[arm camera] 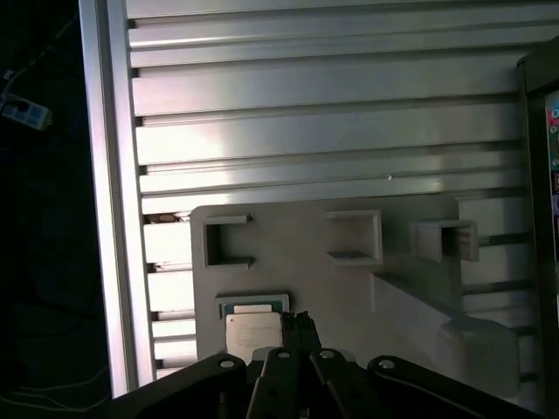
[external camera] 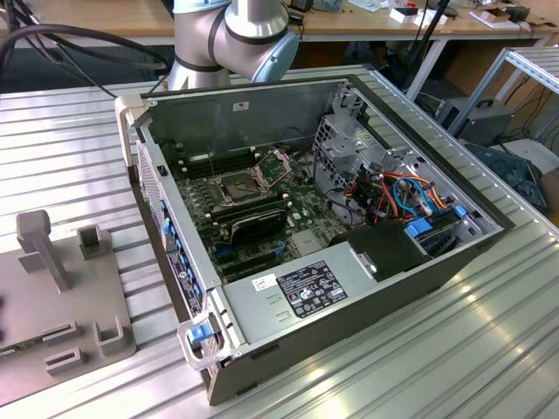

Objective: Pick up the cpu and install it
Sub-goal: 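Reach for the cpu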

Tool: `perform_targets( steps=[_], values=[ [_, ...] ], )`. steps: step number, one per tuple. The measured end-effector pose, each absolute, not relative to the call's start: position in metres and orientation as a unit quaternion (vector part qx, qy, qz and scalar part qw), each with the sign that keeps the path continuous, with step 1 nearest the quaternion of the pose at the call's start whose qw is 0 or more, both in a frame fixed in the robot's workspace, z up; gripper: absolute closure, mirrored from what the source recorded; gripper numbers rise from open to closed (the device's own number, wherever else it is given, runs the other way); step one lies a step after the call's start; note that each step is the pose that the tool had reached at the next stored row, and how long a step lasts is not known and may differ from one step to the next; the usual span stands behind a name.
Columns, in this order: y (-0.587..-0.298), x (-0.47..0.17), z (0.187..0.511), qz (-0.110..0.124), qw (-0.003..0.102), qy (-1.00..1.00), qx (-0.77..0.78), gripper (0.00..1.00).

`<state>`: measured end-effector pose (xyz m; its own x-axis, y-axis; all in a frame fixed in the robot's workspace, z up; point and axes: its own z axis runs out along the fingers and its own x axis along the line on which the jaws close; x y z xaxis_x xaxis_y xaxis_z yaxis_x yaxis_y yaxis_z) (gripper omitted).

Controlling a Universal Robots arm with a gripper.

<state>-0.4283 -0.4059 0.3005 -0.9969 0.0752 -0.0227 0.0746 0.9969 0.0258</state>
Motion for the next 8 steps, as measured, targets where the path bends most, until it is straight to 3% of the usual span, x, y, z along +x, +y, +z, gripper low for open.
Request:
perform_targets(
  steps=[8],
  values=[
    [-0.4059, -0.4283, 0.2958, 0.012, 0.012, 0.999, 0.037, 0.89]
  ],
)
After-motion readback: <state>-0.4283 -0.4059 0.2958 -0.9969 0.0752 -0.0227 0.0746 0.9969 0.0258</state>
